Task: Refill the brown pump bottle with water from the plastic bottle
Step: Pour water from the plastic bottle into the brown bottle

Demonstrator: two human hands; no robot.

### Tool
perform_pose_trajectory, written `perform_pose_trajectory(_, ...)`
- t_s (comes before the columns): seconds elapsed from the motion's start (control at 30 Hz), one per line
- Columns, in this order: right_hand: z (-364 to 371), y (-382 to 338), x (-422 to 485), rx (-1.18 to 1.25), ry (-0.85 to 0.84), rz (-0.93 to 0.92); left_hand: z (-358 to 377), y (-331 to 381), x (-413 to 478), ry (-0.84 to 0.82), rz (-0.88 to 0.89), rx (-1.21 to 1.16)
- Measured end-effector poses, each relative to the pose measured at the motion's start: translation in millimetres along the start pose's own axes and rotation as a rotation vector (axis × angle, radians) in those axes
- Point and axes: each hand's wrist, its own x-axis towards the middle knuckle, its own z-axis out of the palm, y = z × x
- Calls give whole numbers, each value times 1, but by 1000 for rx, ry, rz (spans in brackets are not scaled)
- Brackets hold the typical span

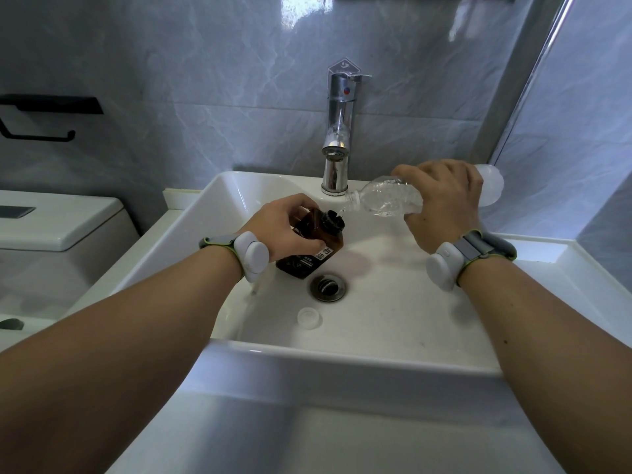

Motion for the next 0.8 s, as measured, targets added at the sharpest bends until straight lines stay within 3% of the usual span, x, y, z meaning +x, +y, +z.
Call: perform_pose_trajectory(0.8,-2,0,-1,-13,-8,-10,0,0,0,0,-1,6)
